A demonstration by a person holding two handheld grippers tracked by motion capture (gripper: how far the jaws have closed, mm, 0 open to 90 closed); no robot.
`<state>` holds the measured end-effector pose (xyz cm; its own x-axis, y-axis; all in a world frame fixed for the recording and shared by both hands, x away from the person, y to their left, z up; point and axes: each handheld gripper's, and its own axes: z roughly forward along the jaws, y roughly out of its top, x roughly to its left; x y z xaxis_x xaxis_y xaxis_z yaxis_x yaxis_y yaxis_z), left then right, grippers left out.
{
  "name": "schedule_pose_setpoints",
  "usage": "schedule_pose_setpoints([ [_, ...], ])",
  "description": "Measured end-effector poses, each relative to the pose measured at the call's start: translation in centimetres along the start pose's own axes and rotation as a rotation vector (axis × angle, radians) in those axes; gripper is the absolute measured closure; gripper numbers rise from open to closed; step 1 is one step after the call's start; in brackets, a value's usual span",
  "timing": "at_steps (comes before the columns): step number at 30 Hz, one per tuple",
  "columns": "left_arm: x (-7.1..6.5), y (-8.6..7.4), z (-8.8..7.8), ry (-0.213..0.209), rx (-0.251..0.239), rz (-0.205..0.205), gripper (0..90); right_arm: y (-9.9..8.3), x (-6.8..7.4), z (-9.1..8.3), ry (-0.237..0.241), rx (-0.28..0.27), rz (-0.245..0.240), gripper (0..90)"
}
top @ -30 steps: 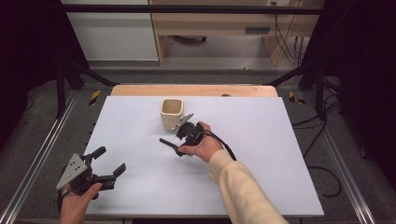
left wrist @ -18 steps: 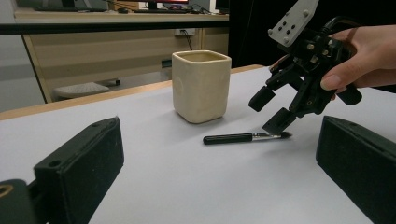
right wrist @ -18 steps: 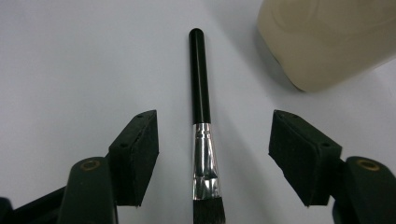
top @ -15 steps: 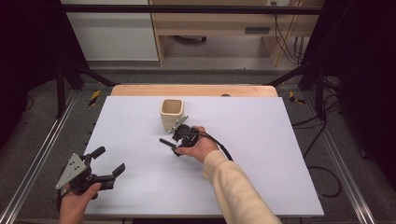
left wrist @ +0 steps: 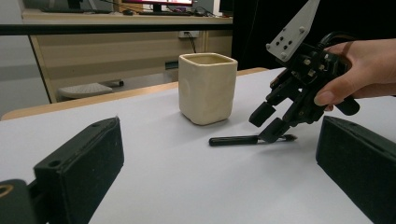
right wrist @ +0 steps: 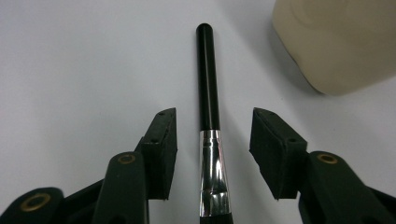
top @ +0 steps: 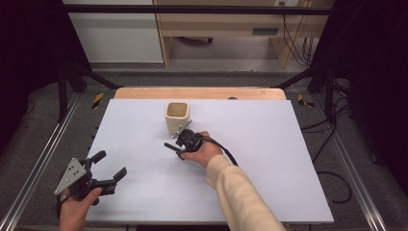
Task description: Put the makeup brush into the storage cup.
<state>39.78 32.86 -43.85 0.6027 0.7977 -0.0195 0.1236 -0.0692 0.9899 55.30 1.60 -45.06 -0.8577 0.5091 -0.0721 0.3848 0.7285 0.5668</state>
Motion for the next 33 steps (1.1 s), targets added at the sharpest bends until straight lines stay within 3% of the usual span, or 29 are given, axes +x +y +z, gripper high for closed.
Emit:
schedule_pose_setpoints([
  [11,0.2,0.0,-0.1,0.005,0.000,-0.005,0.5,0.0,0.0,0.1,-0.002,0.008,0.006,55.2],
  [33,0.1,0.0,0.1,0.001,0.008,0.007,0.5,0.0,0.0,1.3,0.020,0.012,0.028,73.6],
])
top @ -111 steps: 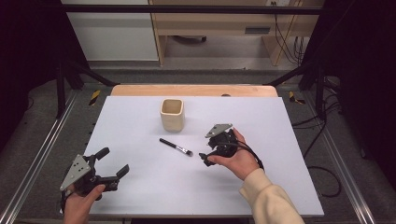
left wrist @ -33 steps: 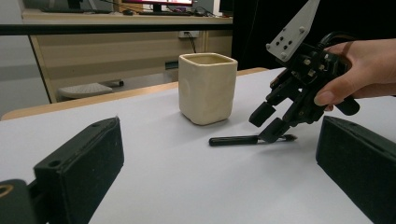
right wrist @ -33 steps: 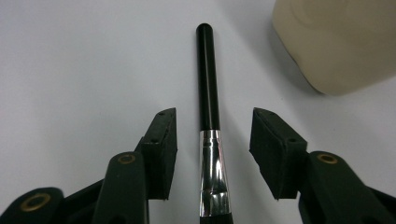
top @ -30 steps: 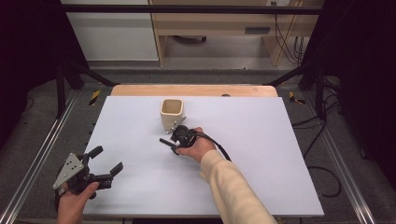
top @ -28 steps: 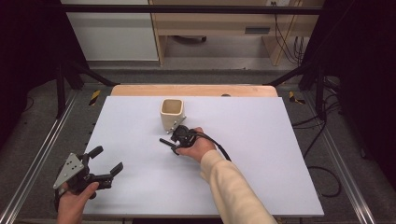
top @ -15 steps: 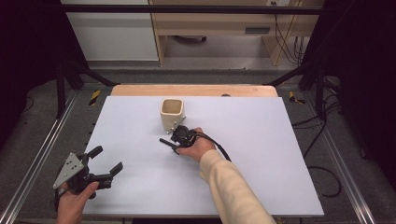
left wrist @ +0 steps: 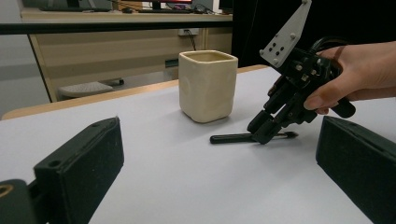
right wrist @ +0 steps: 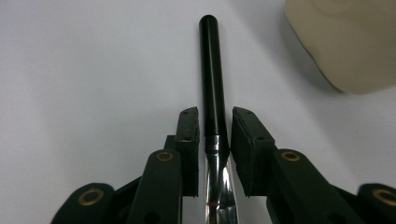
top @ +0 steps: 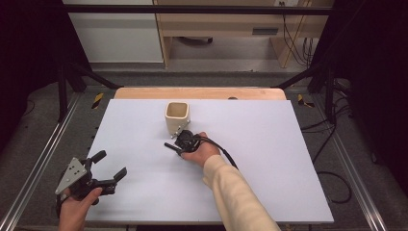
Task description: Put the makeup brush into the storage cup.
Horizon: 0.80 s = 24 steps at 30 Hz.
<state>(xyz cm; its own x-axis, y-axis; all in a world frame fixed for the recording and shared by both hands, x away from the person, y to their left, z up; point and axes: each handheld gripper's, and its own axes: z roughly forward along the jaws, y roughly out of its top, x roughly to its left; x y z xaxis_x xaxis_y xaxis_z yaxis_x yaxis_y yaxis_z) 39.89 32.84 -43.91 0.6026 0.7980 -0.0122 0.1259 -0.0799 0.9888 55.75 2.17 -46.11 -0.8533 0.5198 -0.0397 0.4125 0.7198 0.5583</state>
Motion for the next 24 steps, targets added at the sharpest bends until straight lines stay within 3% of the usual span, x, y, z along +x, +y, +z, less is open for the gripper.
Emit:
schedule_pose_setpoints([
  [3,0.0,0.0,0.0,-0.004,0.002,0.000,0.5,0.1,0.0,0.0,0.007,0.006,0.009,77.5],
  [13,-0.1,0.0,0.0,-0.005,0.003,0.002,0.5,0.0,-0.1,-0.3,0.011,0.006,-0.004,78.8],
  [24,-0.5,0.1,0.0,-0.009,0.012,0.019,0.5,-0.2,0.5,-3.7,-0.005,-0.026,-0.041,79.0],
])
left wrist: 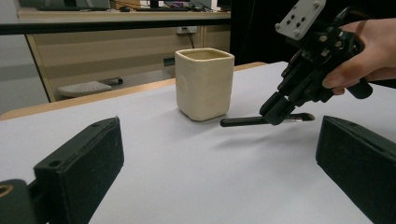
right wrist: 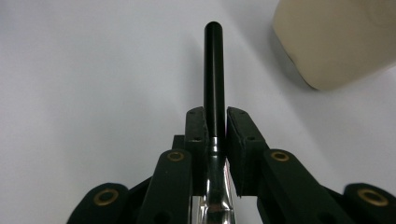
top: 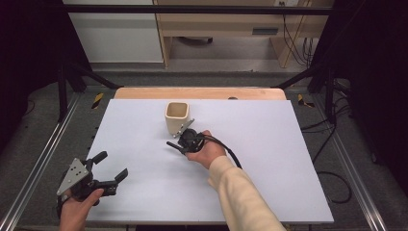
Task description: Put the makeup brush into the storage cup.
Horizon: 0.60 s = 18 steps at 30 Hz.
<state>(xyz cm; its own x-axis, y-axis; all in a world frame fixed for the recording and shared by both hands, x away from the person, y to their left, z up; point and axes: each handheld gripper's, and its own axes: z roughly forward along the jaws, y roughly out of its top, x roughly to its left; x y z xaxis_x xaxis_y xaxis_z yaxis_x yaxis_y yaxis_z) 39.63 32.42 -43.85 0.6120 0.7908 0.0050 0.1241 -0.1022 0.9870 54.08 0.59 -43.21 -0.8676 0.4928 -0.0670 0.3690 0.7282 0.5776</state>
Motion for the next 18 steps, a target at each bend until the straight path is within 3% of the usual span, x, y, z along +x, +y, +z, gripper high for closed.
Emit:
schedule_pose_setpoints([
  [9,-0.9,0.1,0.3,-0.006,0.012,0.023,0.5,-2.5,0.7,-3.5,-0.011,-0.024,-0.018,79.1],
  [18,-2.6,0.1,1.3,-0.028,0.067,0.102,1.0,-5.4,0.1,-6.0,0.010,-0.040,-0.019,79.1],
])
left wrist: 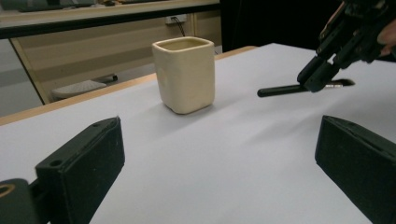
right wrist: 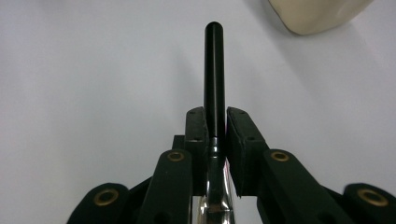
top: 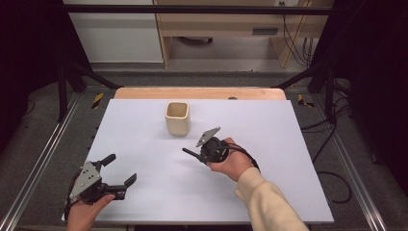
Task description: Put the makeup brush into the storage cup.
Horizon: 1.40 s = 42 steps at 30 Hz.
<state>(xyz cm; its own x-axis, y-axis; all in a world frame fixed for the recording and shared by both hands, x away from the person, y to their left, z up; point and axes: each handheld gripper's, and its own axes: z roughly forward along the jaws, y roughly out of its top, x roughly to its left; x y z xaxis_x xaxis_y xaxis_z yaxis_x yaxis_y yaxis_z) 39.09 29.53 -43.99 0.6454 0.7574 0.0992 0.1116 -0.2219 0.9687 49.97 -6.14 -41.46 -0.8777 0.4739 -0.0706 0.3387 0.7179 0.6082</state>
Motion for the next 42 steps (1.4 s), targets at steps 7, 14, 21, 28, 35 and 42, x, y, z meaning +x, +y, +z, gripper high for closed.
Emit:
schedule_pose_setpoints([
  [7,-1.8,0.5,1.6,-0.064,0.005,0.003,2.1,-1.8,-1.0,-1.5,0.032,0.011,-0.024,79.1],
  [14,-3.1,1.6,4.0,-0.107,0.086,0.046,3.1,-3.0,-2.1,-2.4,0.055,0.023,-0.050,79.2],
  [21,-3.5,4.4,5.7,-0.140,0.167,0.139,3.8,-2.9,-3.3,-3.6,0.053,-0.005,-0.035,79.2],
  [28,-3.5,6.6,7.4,-0.143,0.221,0.222,6.1,-2.2,-3.4,-4.1,0.057,0.012,-0.056,79.2],
  [35,-4.5,8.5,8.6,-0.179,0.228,0.335,7.9,-1.0,-3.1,-4.6,0.056,0.047,-0.095,79.2],
  [42,-6.3,9.5,8.9,-0.184,0.207,0.397,8.1,0.3,-2.5,-5.9,0.058,0.063,-0.113,79.2],
])
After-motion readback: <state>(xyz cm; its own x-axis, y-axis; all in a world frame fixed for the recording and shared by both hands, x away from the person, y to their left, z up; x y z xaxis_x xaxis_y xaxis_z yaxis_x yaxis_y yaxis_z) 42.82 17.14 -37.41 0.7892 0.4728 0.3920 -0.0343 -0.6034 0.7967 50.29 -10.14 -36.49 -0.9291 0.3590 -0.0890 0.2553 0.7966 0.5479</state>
